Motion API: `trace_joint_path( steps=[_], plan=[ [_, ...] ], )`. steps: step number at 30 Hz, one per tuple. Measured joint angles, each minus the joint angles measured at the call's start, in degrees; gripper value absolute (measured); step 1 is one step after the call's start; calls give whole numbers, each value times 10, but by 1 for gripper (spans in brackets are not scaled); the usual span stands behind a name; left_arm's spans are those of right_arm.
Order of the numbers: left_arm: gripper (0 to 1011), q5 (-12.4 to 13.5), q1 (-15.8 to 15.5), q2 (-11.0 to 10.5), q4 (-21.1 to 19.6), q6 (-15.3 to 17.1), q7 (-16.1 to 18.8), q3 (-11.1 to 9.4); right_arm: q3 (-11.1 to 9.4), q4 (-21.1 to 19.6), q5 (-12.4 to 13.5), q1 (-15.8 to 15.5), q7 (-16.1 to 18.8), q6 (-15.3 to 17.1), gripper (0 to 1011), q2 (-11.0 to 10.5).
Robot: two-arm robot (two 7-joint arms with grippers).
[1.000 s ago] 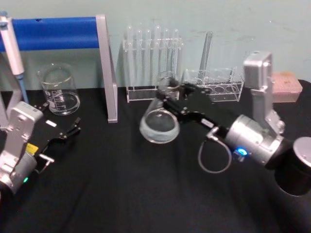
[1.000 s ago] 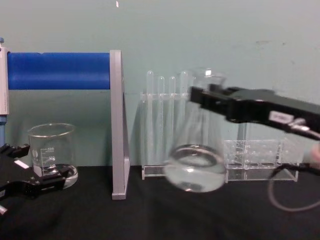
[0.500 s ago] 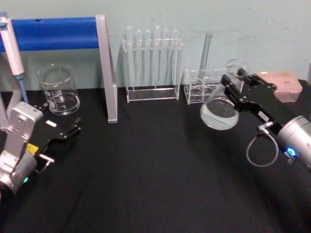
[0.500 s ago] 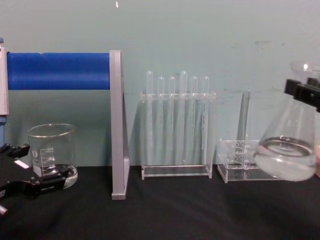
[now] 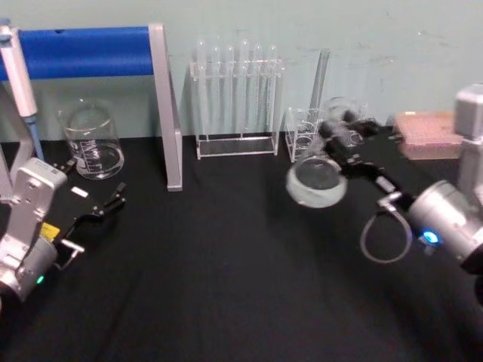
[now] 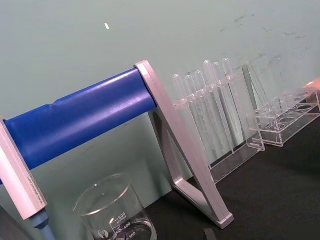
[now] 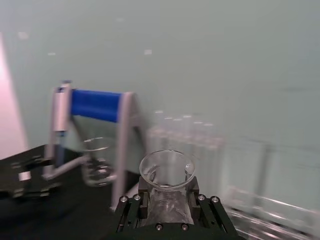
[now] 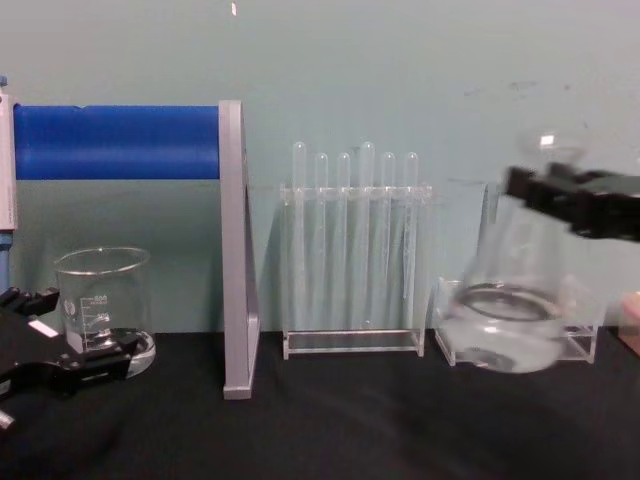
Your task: Grasp the erlenmeyer flask with one hand, shake it three times, then place it back.
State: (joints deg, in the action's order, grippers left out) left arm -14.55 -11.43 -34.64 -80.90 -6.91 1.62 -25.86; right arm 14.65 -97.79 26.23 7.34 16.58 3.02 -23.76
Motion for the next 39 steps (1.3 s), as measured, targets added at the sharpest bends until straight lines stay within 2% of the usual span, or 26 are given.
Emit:
trace_joint_path(
  steps=[2,7,8,12,15,20,22,27,29,33,36,37,39],
  plan=[
    [1001,0,0,0,0,0,0,0,12,7,0,10,15,1,448,4],
    [1001,0,0,0,0,0,0,0,62,36,0,50,68,4,448,18],
    [1001,0,0,0,0,0,0,0,62,36,0,50,68,4,448,18],
    [1000,0,0,0,0,0,0,0,92,56,5,76,100,3,448,26],
    [1001,0,0,0,0,0,0,0,108,68,10,91,115,1,448,30],
    [1001,0,0,0,0,0,0,0,121,77,18,103,125,-3,448,31],
    [1001,0,0,0,0,0,0,0,121,78,20,103,123,-4,448,29],
    [1001,0,0,0,0,0,0,0,105,71,26,93,103,-8,448,18],
    [1001,0,0,0,0,0,0,0,87,60,27,79,81,-11,448,8],
    [1001,0,0,0,0,0,0,0,64,45,28,60,58,-14,448,-3],
    [1001,0,0,0,0,0,0,0,31,26,28,32,29,-17,448,-15],
    [1001,0,0,0,0,0,0,0,31,26,28,32,29,-17,448,-15],
    [1001,0,0,0,0,0,0,0,11,15,27,15,12,-18,448,-20]
  ],
)
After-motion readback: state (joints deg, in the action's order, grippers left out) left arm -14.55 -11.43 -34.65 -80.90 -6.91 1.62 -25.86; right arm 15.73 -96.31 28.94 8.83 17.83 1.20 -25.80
